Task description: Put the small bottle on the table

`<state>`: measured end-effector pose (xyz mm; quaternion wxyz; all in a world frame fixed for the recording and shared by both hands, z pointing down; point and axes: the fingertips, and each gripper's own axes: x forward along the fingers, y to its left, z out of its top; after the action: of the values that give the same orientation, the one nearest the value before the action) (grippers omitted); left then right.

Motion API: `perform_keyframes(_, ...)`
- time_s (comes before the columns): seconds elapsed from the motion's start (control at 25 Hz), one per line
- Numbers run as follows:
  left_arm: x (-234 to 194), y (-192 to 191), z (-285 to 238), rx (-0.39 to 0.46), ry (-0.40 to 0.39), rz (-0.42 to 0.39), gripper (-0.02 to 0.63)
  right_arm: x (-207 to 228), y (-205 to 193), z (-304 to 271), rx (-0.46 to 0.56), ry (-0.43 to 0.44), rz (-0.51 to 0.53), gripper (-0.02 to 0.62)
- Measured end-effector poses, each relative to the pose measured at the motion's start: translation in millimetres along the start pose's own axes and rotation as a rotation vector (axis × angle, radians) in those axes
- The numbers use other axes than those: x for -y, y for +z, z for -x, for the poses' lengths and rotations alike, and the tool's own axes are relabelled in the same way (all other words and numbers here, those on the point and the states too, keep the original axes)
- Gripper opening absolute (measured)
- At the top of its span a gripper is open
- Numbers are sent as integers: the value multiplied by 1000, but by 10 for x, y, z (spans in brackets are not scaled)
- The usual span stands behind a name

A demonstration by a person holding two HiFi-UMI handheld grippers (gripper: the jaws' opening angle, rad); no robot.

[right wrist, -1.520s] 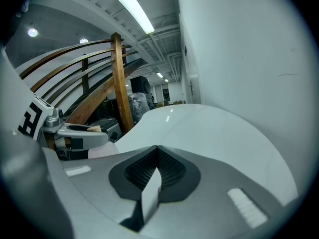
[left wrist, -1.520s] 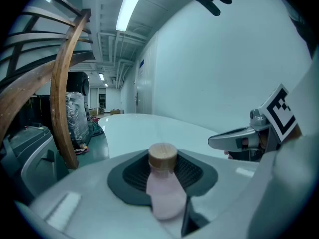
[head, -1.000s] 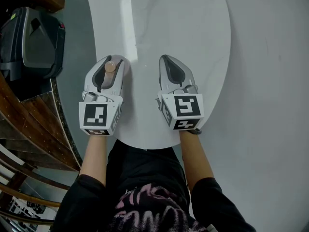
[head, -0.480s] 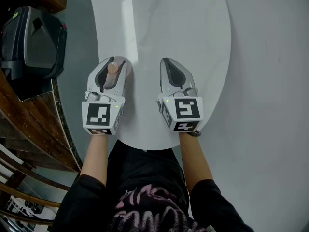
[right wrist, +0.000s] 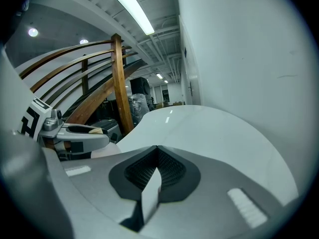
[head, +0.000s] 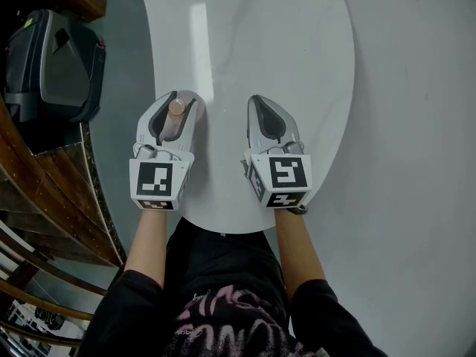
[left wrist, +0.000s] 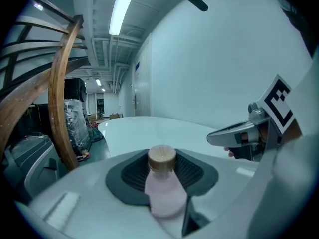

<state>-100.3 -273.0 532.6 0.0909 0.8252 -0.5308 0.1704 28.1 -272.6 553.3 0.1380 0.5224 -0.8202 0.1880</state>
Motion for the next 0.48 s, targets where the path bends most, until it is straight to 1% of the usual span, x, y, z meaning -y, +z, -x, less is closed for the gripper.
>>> perform_keyframes(0.08,3,19,-1,4,2,17,143,8,6,4,2,2,0,21)
perform_keyframes(0.28,12,32,25,18,-3,6,143,19,14,22,15,-6,3,21)
perform_keyframes(0.48,2,51,38,23,14,9,146,63,41,57,24,-17,1,21)
